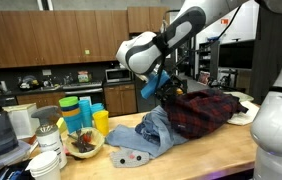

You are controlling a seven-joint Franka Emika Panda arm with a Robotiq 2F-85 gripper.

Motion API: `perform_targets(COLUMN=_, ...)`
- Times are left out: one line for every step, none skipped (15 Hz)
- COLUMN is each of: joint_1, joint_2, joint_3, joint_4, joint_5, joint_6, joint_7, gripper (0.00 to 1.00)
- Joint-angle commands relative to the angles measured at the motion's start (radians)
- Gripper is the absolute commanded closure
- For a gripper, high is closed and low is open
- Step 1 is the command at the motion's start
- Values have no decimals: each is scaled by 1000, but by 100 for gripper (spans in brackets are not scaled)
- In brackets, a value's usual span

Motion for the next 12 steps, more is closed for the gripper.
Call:
perform_targets(joint_1=2, joint_2=-35, joint_3=-27, joint_4=-15, joint_5=38, joint_6=-11, joint_7=-20, gripper=39)
perform_targets(joint_1=2, joint_2=-36, joint_3=-29, joint_4=-16, joint_5=43, joint_6=-11, joint_7=-21, gripper=46)
perform_targets(joint_1=0, joint_2=-34, joint_3=-33, joint_4=-17, joint_5=47, joint_6=-11, joint_7=-21, gripper=56)
perform_targets(joint_1=0, joint_2=-34, joint_3=-36, joint_4=-17, joint_5=52, joint_6=-9, joint_7=-24, gripper=63)
perform_targets(joint_1=-2, joint_2=-33, joint_3=-40, joint_4=-17, joint_5=53, joint_6=-7, joint_7=-27, gripper=72)
perform_targets(joint_1=-3, joint_2=-34, joint_3=-45, joint_4=-17, joint_5=51, joint_6=-5, joint_7=-34, gripper=79)
perform_targets(joint_1=-5, joint_2=-34, joint_3=-49, joint_4=-16, joint_5=50, joint_6=-3, joint_7=-40, gripper=85)
perform_targets(joint_1=-6, joint_2=-36, joint_3=-55, joint_4=-15, joint_5=47, joint_6=1, joint_7=-50, gripper=94)
perform_targets(joint_1=-7, joint_2=-38, joint_3=-60, joint_4=-14, joint_5=45, joint_6=4, joint_7=-61, gripper=99)
perform_targets(joint_1=-8, joint_2=-40, joint_3=-65, joint_4=-12, joint_5=41, joint_6=4, joint_7=-75, gripper=100)
perform_targets(joint_1=-8, joint_2=-42, joint_3=-69, joint_4=-7, joint_5=33, joint_6=3, joint_7=-92, gripper=100)
perform_targets(joint_1=-9, joint_2=-43, joint_3=-73, joint_4=-2, joint_5=28, joint_6=4, joint_7=-109, gripper=100)
